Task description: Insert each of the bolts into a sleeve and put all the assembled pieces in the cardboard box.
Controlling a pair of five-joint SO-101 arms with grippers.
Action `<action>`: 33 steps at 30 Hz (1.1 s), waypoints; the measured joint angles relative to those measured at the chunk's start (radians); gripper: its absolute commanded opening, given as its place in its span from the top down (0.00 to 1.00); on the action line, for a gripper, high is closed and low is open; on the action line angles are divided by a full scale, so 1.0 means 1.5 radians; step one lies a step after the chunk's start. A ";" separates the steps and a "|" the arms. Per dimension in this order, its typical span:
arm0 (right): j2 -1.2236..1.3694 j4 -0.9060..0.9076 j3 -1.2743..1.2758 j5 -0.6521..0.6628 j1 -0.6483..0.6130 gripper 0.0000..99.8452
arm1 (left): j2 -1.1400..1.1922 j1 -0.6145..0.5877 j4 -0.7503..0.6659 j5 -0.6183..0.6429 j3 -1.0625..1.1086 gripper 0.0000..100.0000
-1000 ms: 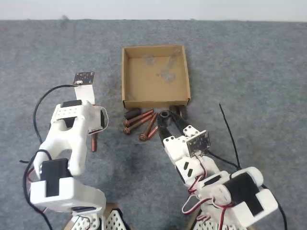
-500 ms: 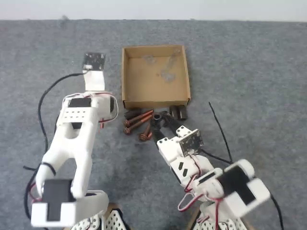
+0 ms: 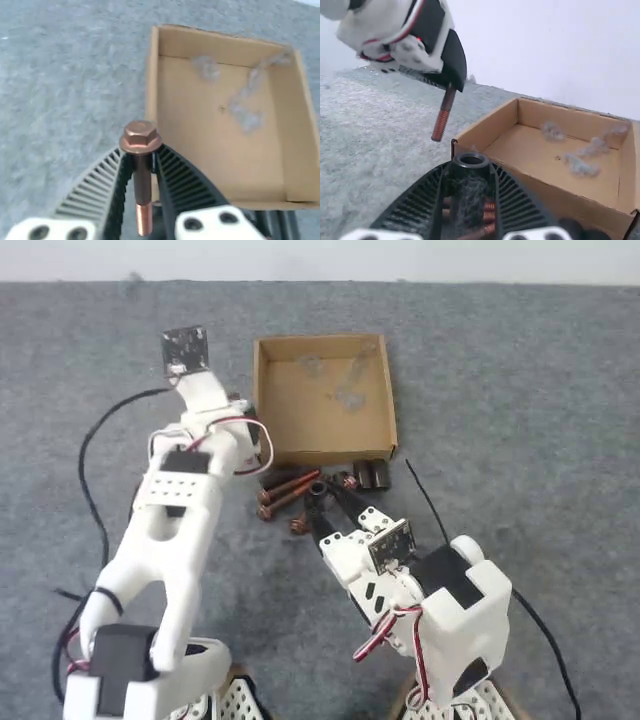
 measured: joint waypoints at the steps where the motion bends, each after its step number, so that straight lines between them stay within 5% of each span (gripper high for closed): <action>1: 0.000 0.000 0.000 0.000 -0.001 0.99 | -0.009 0.006 -0.024 0.000 0.018 0.99; 12: 0.004 0.000 -0.004 0.000 -0.032 0.99 | -0.222 0.059 -0.321 0.001 0.322 0.99; 33: 0.005 0.188 -0.151 0.000 -0.075 0.99 | -0.556 0.060 -0.280 0.001 0.466 0.99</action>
